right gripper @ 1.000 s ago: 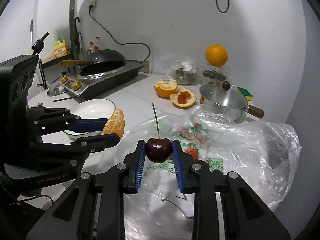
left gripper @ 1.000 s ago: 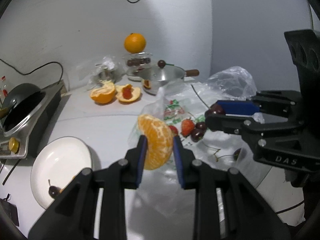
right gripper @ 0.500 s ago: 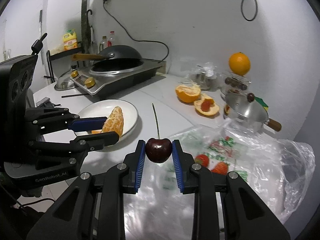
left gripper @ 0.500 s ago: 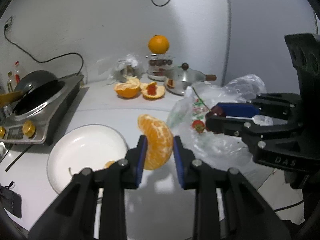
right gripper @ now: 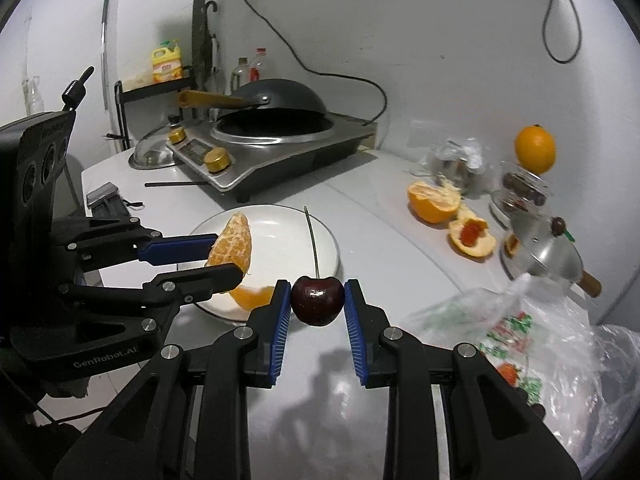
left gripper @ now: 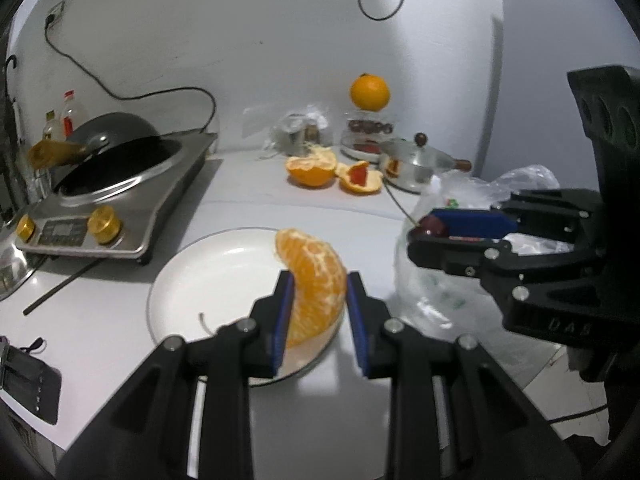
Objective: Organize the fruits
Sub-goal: 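Carry the segment with the left gripper and cherry with the right to the plate, then open the left gripper to drop the segment while the right releases the cherry onto the plate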
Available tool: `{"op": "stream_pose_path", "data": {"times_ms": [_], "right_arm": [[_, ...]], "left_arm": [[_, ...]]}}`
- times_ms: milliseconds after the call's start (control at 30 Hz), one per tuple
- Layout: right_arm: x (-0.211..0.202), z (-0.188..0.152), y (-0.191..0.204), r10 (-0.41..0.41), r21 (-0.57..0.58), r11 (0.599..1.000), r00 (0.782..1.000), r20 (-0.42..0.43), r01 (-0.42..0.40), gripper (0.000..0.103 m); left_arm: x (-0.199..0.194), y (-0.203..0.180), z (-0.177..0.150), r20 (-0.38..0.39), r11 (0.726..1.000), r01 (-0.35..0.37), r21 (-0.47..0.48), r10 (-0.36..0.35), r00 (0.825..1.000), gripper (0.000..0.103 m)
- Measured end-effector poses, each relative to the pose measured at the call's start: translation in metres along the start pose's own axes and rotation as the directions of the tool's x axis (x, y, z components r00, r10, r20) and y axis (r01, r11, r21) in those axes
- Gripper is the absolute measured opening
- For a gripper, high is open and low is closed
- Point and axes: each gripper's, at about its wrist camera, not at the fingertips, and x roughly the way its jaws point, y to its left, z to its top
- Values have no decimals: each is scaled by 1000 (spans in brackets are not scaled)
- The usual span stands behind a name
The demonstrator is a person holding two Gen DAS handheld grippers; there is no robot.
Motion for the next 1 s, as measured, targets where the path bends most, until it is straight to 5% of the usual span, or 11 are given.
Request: {"op": "stream_pose_path", "data": {"times_ms": [1000], "right_arm": [[101, 20, 38, 101, -7, 995, 988, -118, -103, 29]], "left_arm": [[42, 99, -25, -82, 988, -130, -86, 123, 989, 27]]}}
